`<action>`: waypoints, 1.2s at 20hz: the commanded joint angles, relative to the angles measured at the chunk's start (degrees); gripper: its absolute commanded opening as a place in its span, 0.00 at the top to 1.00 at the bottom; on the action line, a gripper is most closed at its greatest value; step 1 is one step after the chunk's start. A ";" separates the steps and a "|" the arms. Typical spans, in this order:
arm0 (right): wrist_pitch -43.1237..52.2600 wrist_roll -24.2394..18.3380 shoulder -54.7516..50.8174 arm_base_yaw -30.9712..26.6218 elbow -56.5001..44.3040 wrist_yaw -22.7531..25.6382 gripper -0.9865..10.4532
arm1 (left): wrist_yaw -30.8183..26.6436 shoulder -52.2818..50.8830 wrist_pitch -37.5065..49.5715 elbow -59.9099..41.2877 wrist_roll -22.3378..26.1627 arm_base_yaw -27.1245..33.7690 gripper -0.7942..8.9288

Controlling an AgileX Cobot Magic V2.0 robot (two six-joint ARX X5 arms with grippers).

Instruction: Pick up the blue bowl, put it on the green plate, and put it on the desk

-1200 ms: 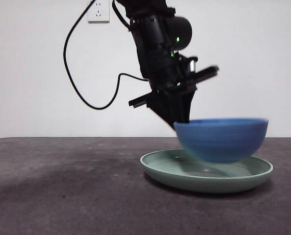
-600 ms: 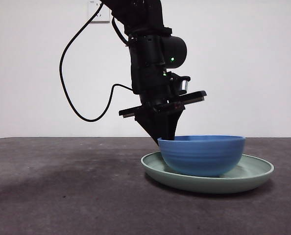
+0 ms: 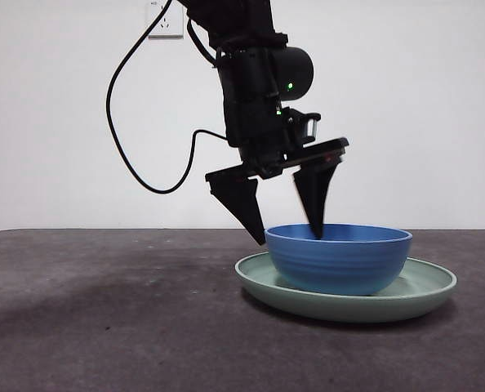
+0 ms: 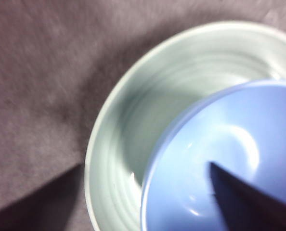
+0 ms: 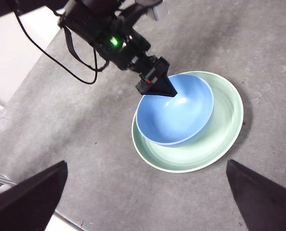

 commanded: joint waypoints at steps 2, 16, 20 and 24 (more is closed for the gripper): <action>0.66 -0.39 0.07 -0.02 1.01 0.09 0.43 | -0.22 1.81 -2.14 4.76 0.17 -0.48 0.40; 0.63 0.04 0.07 -0.02 1.01 0.02 0.43 | 0.74 -12.26 -19.10 14.80 2.64 0.76 0.30; 0.63 0.00 0.09 -0.02 1.01 -0.11 0.43 | 0.74 -22.56 -18.99 12.39 4.22 3.06 0.30; 0.63 0.02 0.35 -0.02 1.01 -0.11 0.43 | 1.22 -35.10 -17.00 3.96 6.16 5.01 0.31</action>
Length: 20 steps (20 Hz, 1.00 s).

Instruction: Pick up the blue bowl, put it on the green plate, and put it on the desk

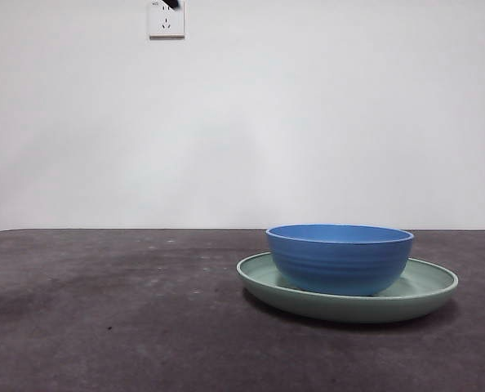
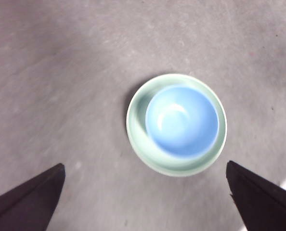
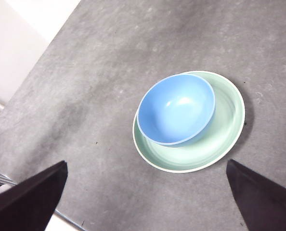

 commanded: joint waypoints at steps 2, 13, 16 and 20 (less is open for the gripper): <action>0.61 -0.04 0.74 -0.02 1.01 -0.11 0.43 | 0.83 -11.45 3.80 -10.19 4.02 0.59 0.31; 0.20 -1.01 7.26 0.15 1.01 -1.31 0.43 | 3.06 -50.60 22.01 -58.07 3.67 0.76 0.31; 0.39 -1.60 13.73 1.38 1.01 -1.57 0.43 | 3.10 -57.77 23.58 -65.00 -0.79 0.79 0.31; 1.33 -3.98 25.83 2.95 1.01 -0.15 0.43 | 3.10 -62.84 23.56 -67.28 -1.75 0.79 0.31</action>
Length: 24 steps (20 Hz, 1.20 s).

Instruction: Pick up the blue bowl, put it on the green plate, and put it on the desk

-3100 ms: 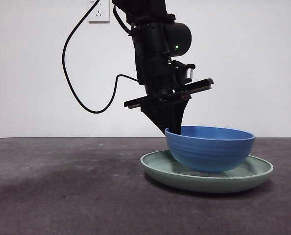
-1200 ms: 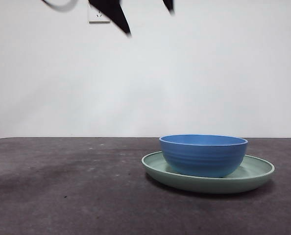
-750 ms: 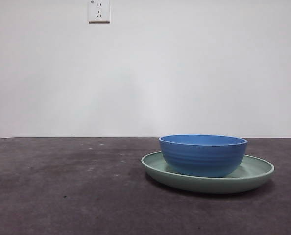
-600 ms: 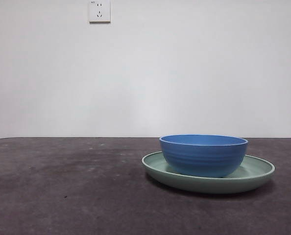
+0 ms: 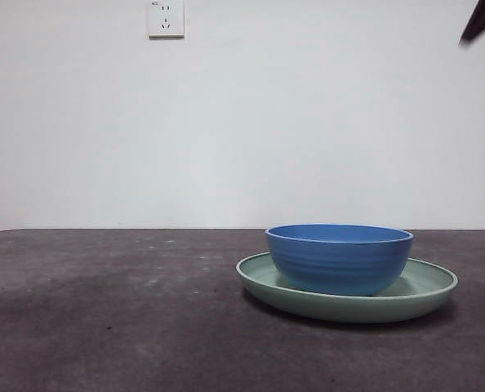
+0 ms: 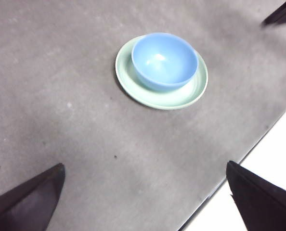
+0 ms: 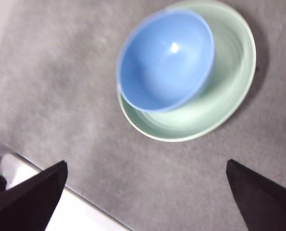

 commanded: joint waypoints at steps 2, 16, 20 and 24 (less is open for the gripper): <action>3.50 -3.04 9.77 0.72 0.98 5.14 0.44 | 0.33 -1.20 0.85 0.44 -0.87 -0.26 0.31; 23.63 -8.28 31.39 1.68 0.98 15.52 0.50 | 0.33 -1.22 0.44 0.44 -3.02 -0.28 0.31; 25.92 -9.27 33.66 2.86 0.98 16.15 0.57 | 0.33 -1.22 0.68 0.44 -3.28 -0.28 0.31; 27.02 -10.01 35.06 3.61 0.98 16.09 0.63 | 0.33 -1.22 0.70 0.46 -3.67 -0.28 0.31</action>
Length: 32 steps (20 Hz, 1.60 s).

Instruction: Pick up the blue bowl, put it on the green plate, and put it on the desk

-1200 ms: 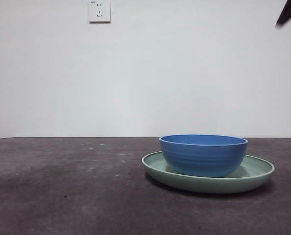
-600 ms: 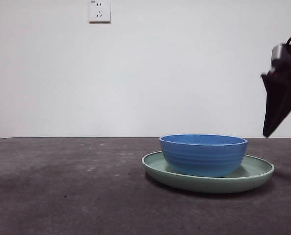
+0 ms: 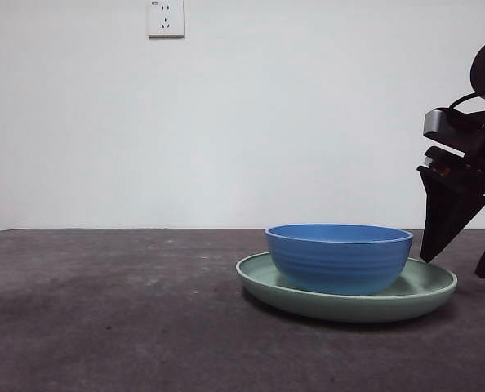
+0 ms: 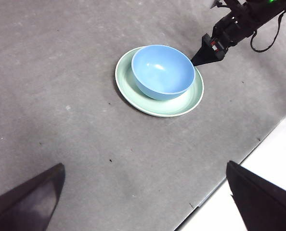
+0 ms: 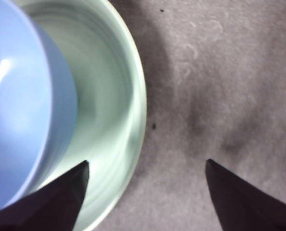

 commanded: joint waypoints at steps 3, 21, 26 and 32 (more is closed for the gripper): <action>0.85 -1.29 2.60 0.90 0.96 -0.22 0.67 | 0.33 0.26 0.79 0.48 -0.68 -0.28 0.31; 2.54 0.13 7.76 1.16 1.16 -3.65 0.90 | 0.33 0.26 1.03 0.50 -2.97 -0.28 0.31; -0.48 3.39 7.76 1.11 5.49 -4.63 0.90 | 0.33 0.26 1.03 0.50 -2.93 -0.28 0.31; -10.25 6.10 7.76 2.99 16.61 -5.22 0.90 | 0.33 0.26 1.07 0.50 -2.75 -0.28 0.31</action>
